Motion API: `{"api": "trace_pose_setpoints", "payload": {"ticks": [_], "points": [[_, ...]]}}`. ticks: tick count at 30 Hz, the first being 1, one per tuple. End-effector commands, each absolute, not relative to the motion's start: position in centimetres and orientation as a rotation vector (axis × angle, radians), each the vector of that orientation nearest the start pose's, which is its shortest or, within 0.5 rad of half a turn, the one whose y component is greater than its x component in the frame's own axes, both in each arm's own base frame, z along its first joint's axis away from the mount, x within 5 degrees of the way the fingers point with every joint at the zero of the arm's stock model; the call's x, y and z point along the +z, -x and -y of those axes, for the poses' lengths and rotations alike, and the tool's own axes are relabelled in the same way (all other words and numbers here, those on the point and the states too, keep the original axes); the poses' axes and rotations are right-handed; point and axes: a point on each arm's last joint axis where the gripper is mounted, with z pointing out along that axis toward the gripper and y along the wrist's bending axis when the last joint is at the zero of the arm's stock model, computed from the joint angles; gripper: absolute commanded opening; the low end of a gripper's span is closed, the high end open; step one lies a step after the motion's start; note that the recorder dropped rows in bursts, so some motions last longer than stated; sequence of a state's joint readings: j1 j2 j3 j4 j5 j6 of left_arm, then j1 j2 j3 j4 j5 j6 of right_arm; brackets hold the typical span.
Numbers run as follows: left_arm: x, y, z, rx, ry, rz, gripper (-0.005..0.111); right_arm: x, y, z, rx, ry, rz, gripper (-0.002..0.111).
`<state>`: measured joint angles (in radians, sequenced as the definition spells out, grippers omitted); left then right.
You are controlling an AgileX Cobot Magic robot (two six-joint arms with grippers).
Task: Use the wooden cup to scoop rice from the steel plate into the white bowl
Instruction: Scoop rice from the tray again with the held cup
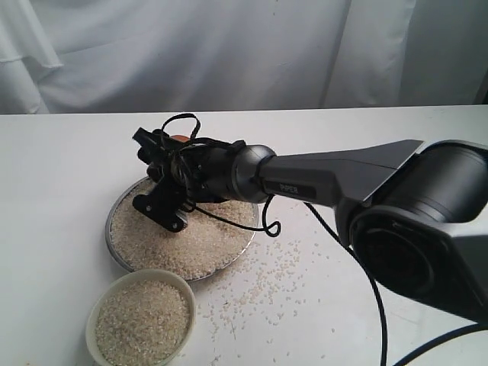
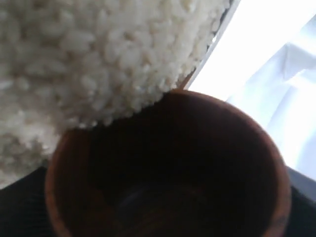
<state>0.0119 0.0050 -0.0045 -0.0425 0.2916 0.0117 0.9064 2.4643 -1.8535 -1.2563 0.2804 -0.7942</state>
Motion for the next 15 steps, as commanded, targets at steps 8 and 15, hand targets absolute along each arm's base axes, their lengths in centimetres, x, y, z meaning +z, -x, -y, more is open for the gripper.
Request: {"api": "trace_pose_setpoints", "payload": {"ticks": [8, 15], "points": [[18.7, -5.5, 0.1, -0.027, 0.030, -1.768, 0.000, 7.8, -33.1, -40.3, -0.759, 2.499, -0.391, 0.000], [18.7, -5.5, 0.1, -0.027, 0.030, -1.768, 0.000, 8.3, -32.2, -39.8, -0.590, 2.537, -0.629, 0.000]]}}
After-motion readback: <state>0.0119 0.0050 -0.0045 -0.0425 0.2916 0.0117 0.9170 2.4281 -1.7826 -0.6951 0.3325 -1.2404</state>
